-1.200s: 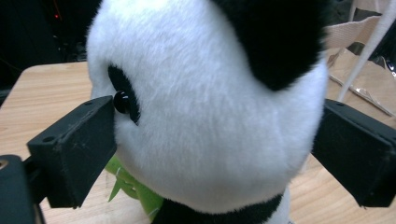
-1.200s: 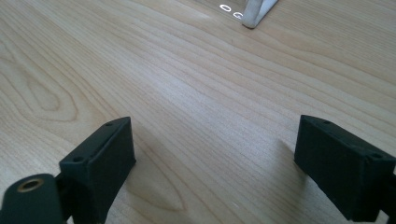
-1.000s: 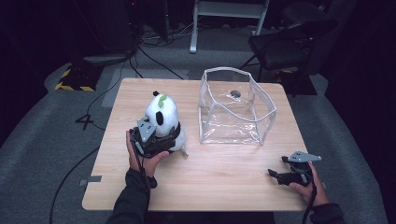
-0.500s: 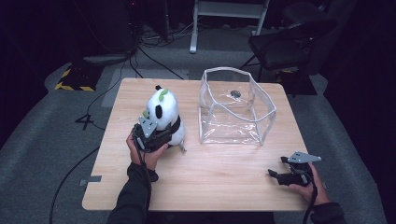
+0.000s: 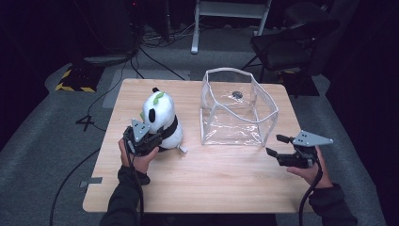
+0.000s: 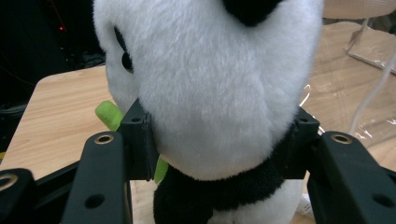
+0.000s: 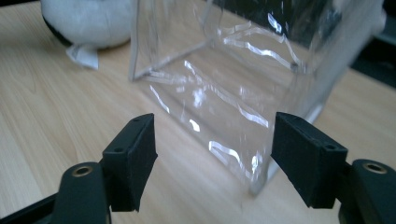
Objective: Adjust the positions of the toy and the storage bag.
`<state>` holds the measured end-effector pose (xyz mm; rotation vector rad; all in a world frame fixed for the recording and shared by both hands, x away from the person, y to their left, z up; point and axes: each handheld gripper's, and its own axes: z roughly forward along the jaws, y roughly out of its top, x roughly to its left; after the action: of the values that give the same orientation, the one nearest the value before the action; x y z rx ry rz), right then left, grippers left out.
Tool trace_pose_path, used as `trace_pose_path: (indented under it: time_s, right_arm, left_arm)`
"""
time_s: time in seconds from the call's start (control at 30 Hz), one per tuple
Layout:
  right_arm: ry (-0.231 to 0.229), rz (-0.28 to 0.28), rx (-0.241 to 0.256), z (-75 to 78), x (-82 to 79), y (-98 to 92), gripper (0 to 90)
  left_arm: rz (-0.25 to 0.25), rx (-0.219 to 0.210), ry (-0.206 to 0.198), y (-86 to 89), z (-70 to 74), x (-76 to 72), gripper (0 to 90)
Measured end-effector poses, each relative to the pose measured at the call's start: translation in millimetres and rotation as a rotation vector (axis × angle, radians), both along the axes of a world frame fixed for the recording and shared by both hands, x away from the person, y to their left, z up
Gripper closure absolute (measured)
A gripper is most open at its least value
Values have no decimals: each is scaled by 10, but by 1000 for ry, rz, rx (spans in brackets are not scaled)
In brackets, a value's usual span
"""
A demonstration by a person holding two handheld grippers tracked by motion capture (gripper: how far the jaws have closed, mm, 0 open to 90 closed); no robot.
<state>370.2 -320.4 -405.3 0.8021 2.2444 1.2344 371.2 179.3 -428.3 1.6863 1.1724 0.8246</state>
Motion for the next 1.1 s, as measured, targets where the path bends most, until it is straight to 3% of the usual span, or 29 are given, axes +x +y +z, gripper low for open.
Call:
trace_pose_path:
  time_s: [0.23,0.43,0.6,0.73,0.83,0.97,1.1]
  right_arm:
    - [-103,48,5,483,149,329,351]
    - [-139,82,-6,665,259,586,384]
    - [-142,101,-11,745,368,816,398]
    - [-104,112,-37,737,473,992,413]
    - [-69,124,-26,712,559,1093,452]
    - [-26,150,-31,672,637,1260,543]
    - [0,132,-62,631,710,1406,635]
  left_arm:
    - [-19,-9,13,155,13,-131,439]
    - [-36,-2,22,229,20,-224,438]
    - [-47,2,20,267,12,-277,438]
    - [-49,-1,20,284,3,-286,438]
    - [-53,-3,17,284,-5,-286,438]
    - [-50,-11,16,277,-14,-287,437]
    - [-49,-4,16,274,-15,-287,437]
